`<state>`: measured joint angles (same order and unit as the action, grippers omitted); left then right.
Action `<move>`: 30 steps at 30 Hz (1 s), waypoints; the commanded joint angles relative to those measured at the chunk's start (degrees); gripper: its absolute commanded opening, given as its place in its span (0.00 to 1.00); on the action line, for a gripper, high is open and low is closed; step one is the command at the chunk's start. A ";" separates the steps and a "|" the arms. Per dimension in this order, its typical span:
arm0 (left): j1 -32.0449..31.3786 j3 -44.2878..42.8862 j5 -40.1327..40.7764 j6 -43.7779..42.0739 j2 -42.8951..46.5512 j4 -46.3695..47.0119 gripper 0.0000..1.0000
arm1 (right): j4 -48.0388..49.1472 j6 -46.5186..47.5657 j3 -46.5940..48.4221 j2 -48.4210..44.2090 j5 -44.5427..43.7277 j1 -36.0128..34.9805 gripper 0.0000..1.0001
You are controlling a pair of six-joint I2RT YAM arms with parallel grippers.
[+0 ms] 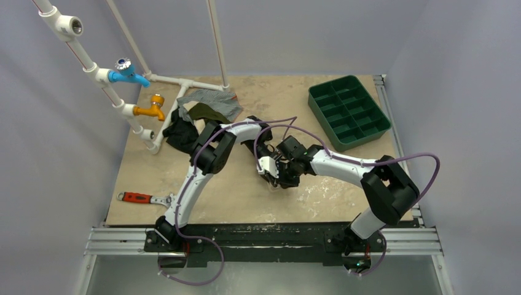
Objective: Roll the underwear
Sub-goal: Roll the underwear to the center of the board.
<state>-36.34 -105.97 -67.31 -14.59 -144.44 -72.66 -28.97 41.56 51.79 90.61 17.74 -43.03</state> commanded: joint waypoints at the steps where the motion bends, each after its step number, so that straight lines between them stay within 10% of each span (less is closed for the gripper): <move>1: 1.04 -0.96 1.28 -1.85 1.74 0.22 0.19 | -3.22 -0.04 0.08 0.50 5.56 0.06 0.00; 6: 2.10 -0.13 2.26 -2.79 4.32 0.03 0.41 | -6.24 0.66 1.50 2.57 8.81 2.80 0.00; 30: 13.19 22.35 14.93 -2.95 28.46 8.45 0.51 | -21.54 4.38 18.10 17.63 16.92 8.92 0.00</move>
<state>-26.17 -88.12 -54.08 -18.44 -123.22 -68.34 -45.91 43.44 65.45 104.75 33.63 -34.96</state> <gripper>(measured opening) 0.509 0.071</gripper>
